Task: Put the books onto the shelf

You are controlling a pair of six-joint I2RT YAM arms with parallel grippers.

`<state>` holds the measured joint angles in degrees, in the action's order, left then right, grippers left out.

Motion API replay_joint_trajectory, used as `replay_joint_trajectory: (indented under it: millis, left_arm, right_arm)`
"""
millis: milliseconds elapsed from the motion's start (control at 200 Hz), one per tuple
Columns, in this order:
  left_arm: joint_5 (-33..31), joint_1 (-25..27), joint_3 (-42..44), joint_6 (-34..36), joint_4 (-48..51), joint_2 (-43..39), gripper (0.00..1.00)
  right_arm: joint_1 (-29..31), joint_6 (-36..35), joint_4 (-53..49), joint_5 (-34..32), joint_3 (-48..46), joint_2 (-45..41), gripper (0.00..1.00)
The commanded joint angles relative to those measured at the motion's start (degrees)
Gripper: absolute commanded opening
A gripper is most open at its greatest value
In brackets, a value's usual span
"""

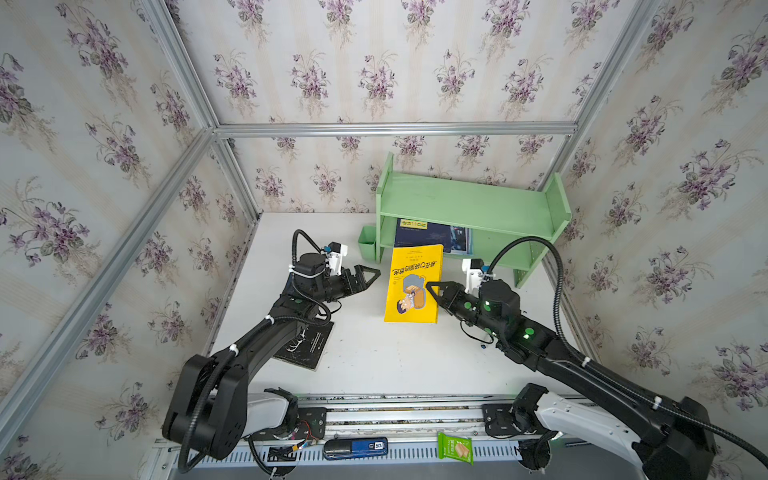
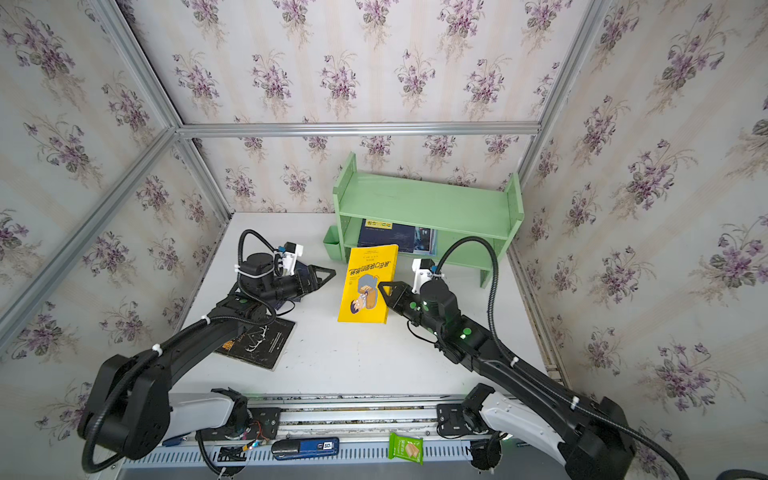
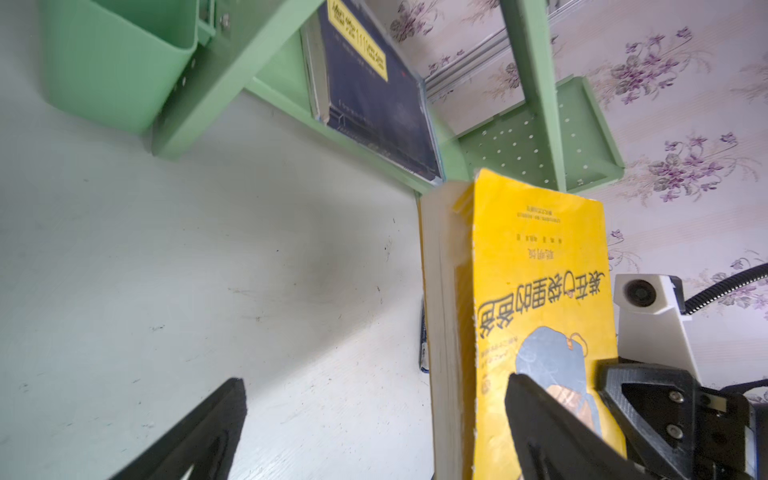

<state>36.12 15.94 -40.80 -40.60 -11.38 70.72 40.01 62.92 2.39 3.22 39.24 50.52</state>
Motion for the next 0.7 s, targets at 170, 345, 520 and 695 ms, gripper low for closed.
replay_joint_trajectory:
  millis: [170,345,520,695]
  left_arm:
    - [6.20,1.24,0.58,-7.07,-4.32,-6.32,0.99]
    - [5.76,7.78,-1.69,-10.62,-7.06,-7.02,0.99]
    - [5.20,11.38,-5.89,-14.02,-13.24,-1.84,0.99]
    - [7.09,12.49,-9.69,-19.39,-21.58,4.89,0.99]
  right_arm:
    - [-1.63,-5.18,-1.22,-10.13,9.91,-3.04,0.22]
    - [-3.67,-7.26,1.30,-11.33,15.25,0.21,0.21]
    - [-5.24,-6.04,4.39,-10.67,16.91,3.20,0.21]
    - [-7.13,-4.50,6.71,-10.42,17.14,4.07,0.21]
